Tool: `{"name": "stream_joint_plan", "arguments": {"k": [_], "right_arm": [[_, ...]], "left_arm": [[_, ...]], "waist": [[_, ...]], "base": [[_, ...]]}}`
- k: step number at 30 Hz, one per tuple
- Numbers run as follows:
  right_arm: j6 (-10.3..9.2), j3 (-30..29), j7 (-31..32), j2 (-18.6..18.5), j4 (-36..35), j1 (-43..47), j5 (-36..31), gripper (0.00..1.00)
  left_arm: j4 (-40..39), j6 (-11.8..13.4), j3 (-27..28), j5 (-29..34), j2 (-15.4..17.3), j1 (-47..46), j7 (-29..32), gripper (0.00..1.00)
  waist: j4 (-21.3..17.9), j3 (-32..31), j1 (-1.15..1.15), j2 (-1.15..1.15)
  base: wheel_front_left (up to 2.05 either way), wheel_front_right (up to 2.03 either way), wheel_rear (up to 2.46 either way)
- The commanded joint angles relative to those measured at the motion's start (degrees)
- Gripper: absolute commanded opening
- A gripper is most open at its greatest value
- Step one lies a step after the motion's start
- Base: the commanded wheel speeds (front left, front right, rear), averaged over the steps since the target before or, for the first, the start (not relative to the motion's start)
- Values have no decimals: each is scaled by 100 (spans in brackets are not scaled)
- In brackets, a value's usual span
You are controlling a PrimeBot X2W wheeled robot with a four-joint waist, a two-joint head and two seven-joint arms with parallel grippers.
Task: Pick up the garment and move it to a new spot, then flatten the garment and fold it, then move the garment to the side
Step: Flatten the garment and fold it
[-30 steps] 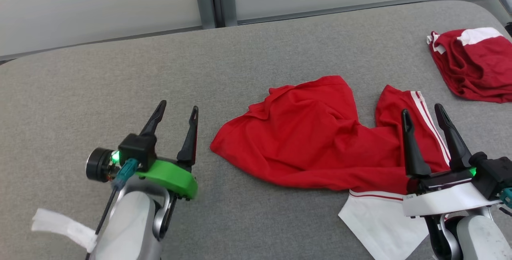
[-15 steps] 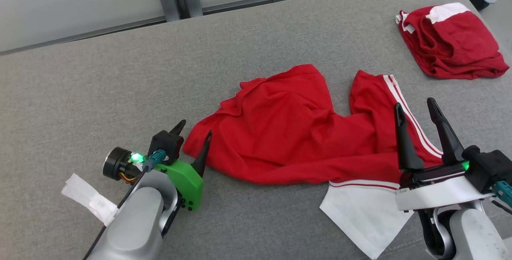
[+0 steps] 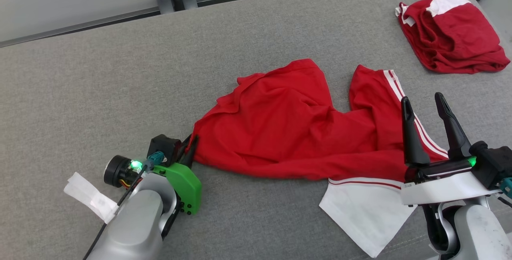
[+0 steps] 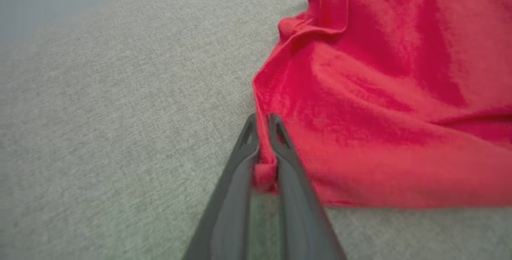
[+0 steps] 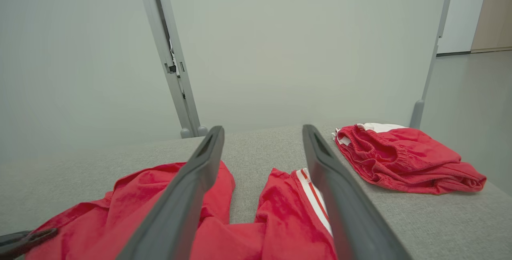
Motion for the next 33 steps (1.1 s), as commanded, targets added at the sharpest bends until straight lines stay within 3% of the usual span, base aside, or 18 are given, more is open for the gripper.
{"name": "stream_joint_plan", "arguments": {"k": [1, 7, 16, 26, 27, 28, 29, 33], "right_arm": [[1, -17, -15, 16, -20, -1, -35, 100], [1, -175, -15, 28, 1, 132, -66, 100], [1, -395, -15, 51, 62, 255, -75, 100], [1, -419, -15, 1, 240, 323, -50, 100], [1, -426, -15, -6, 256, 329, -46, 100], [1, -430, -16, -10, 273, 335, -44, 100], [1, -427, -16, -13, 293, 337, -47, 100], [1, -420, -16, -25, 320, 306, -59, 100]], "left_arm": [[11, -10, 0, -77, 56, -70, -37, 0], [-343, 65, 327, -316, 206, 65, -118, 0], [-1696, 472, 993, -529, 615, 1183, -112, 0], [-2371, 764, 1304, -703, 668, 2288, -113, 0], [-2418, 769, 1295, -705, 644, 2310, -113, 14], [-2494, 787, 1307, -694, 621, 2317, -113, 82], [-2536, 805, 1317, -683, 608, 2333, -113, 100], [-2813, 849, 1425, -613, 511, 2379, -114, 100]], "waist": [[47, -36, 0, 0], [282, -200, 0, 0], [752, -294, 0, 0], [966, -382, 0, 0], [979, -403, 0, 0], [991, -421, 0, 0], [998, -443, 0, 0], [998, -520, 0, 0]], "base": [[0, 0, 0], [0, 0, 0], [0, 0, 0], [0, 0, 0], [0, 0, 0], [0, 0, 0], [0, 0, 0], [0, 0, 0]]}}
